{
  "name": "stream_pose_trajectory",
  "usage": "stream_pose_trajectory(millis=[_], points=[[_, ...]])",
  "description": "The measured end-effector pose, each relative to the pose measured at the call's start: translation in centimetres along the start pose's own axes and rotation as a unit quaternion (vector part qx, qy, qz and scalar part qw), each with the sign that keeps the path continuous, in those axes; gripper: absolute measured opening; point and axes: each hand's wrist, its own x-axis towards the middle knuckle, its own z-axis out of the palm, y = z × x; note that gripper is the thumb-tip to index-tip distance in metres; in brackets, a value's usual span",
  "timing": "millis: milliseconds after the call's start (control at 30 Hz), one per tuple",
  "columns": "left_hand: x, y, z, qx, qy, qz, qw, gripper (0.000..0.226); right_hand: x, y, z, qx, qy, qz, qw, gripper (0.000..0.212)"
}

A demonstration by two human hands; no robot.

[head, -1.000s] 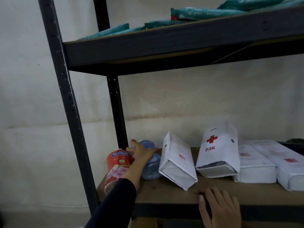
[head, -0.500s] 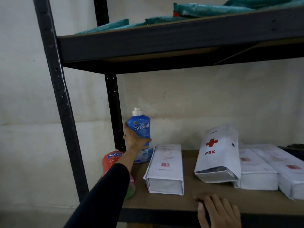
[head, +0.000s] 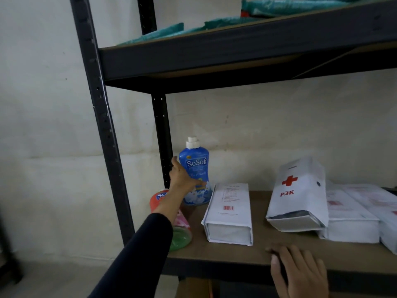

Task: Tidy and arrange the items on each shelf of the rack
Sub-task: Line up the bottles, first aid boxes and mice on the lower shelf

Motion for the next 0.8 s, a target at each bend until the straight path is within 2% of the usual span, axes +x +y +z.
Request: stream_pose_trajectory(millis=[67,133,200,267,300,367,433,533,633,700,800], points=[[-0.9,0.2,-1.5,0.156,0.02,-0.052,0.986,0.129,-0.1,0.0,-0.1,-0.002,-0.006,0.004,1.0,0.054],[-2.4,0.0,-2.9,0.252,0.007,-0.167,0.953,0.132,-0.3,0.1,0.0,0.008,-0.027,0.011,1.0,0.055],[-3.7,-0.9,-3.3,0.244,-0.053,-0.243,0.937,0.139,-0.3,0.2,-0.1,0.019,-0.039,0.009,0.999,0.058],[-4.9,-1.9,-3.0,0.214,-0.11,-0.257,0.936,0.14,-0.3,0.3,-0.3,0.024,-0.042,0.005,0.999,0.061],[-5.3,-2.5,-2.8,0.203,-0.112,-0.262,0.937,0.138,-0.4,0.3,-0.3,0.025,-0.042,0.003,0.999,0.063],[-6.1,-3.3,-2.8,0.169,-0.068,-0.265,0.947,0.125,-0.5,0.3,-0.3,0.024,-0.046,0.002,0.999,0.065],[-6.6,-3.7,-2.9,0.124,-0.018,-0.232,0.965,0.119,-0.6,0.4,-0.3,0.025,-0.047,-0.002,0.999,0.064],[-7.2,-2.9,-3.1,0.071,0.1,-0.097,0.988,0.12,-0.6,0.4,-0.4,0.023,-0.04,-0.009,0.999,0.066],[-7.1,-2.2,-3.1,-0.052,0.226,0.021,0.973,0.119,-0.6,0.6,-0.4,0.027,-0.039,-0.009,0.999,0.067],[-7.1,-2.2,-2.9,-0.127,0.251,0.052,0.958,0.121,-0.6,0.6,-0.3,0.029,-0.045,-0.006,0.999,0.066],[-7.5,-3.1,-2.0,-0.149,0.244,0.053,0.957,0.121,-0.9,0.8,-0.2,0.029,-0.053,-0.005,0.998,0.065]])
